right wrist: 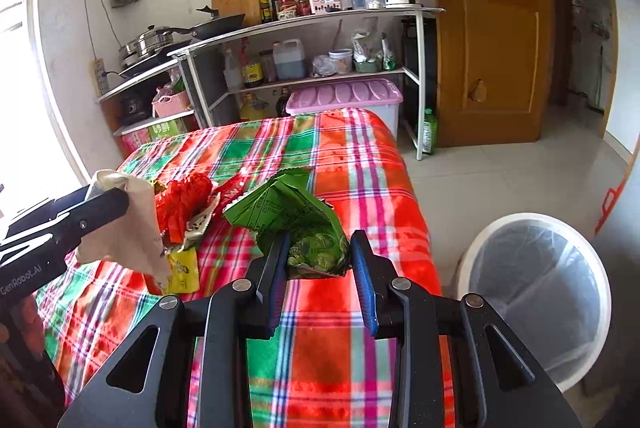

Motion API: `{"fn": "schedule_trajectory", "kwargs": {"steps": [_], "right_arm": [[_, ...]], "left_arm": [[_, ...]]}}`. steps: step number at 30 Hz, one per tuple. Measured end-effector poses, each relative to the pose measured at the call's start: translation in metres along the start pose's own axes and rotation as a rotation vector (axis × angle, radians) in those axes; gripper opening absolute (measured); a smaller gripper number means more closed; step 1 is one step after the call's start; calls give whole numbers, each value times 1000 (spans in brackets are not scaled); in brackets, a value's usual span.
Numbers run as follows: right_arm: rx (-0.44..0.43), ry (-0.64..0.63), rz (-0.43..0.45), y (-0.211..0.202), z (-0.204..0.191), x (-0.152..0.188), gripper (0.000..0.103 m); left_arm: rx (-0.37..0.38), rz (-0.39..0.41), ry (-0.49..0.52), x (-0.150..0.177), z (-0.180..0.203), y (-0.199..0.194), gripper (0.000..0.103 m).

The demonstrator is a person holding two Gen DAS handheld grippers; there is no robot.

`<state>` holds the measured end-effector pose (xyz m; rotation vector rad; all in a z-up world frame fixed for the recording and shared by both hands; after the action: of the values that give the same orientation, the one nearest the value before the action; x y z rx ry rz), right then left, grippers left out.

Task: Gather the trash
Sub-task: 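Carry the paper cone and green snack bag in both tools over the bin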

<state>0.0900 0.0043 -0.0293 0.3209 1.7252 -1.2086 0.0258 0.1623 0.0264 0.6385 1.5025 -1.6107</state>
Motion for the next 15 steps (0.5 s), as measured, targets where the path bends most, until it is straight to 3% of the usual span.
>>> {"fn": "schedule_trajectory", "kwargs": {"steps": [15], "right_arm": [[88, 70, 3, -28, 47, 21, 32]], "left_arm": [[129, -60, 82, 7, 76, 27, 45]]}}
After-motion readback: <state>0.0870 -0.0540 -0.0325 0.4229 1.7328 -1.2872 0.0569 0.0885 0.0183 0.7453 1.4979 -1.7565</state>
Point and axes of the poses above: each gripper's, at about its wrist camera, not at the fingertips, and y roughly the way its jaws point, z to its right, x to its underside, the point moved 4 cm from there along y, roughly the way its jaws point, and after that the axes turned 8 degrees about -y, right-handed, at the moved point
